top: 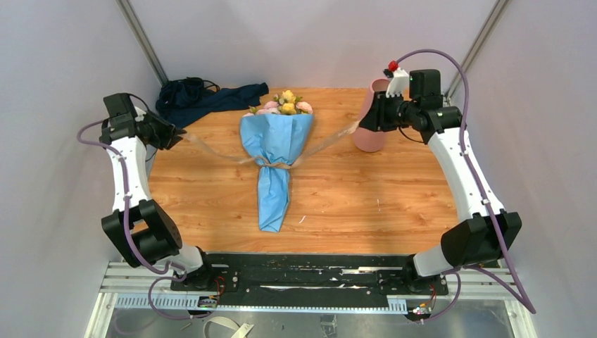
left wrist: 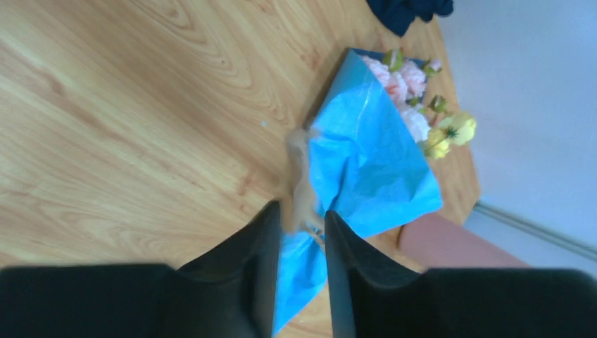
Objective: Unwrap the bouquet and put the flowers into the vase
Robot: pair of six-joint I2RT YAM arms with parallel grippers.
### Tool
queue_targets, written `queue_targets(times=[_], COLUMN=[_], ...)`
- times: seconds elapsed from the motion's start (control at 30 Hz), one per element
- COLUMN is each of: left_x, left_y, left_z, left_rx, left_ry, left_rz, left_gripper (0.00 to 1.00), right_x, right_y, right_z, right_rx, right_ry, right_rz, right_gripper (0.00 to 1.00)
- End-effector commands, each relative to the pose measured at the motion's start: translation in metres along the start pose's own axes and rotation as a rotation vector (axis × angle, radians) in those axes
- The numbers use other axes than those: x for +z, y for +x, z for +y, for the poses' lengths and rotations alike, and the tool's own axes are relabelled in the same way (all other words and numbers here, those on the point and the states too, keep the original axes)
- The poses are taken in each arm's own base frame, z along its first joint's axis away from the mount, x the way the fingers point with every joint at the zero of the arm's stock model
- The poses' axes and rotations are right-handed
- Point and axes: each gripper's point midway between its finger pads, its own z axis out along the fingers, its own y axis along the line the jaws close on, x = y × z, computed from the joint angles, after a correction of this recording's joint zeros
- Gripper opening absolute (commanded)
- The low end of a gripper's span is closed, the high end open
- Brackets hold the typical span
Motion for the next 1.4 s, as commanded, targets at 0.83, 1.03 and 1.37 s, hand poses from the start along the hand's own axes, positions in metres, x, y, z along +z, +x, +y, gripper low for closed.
queue_targets(times=[0.83,1.03,1.37], left_x=[0.033,0.037,0.051], left_y=[0.063,0.063,0.065], left_z=[-0.091,-0.081,-0.063], left_rx=[0.695,0.7,0.695], left_ry=[-0.015,-0.051,-0.131], left_rz=[-0.154,-0.152,-0.118], left_gripper=[0.9,0.92,0.94], right_x=[0.233,0.245,0.253], right_y=[0.092,0.113,0.137], right_z=[0.114,0.119,0.137], right_rx=[-0.523,-0.511,-0.496], right_ry=[-0.061,-0.088,-0.147], right_rz=[0.349,0.399,0.449], right_gripper=[0.61,0.6,0.49])
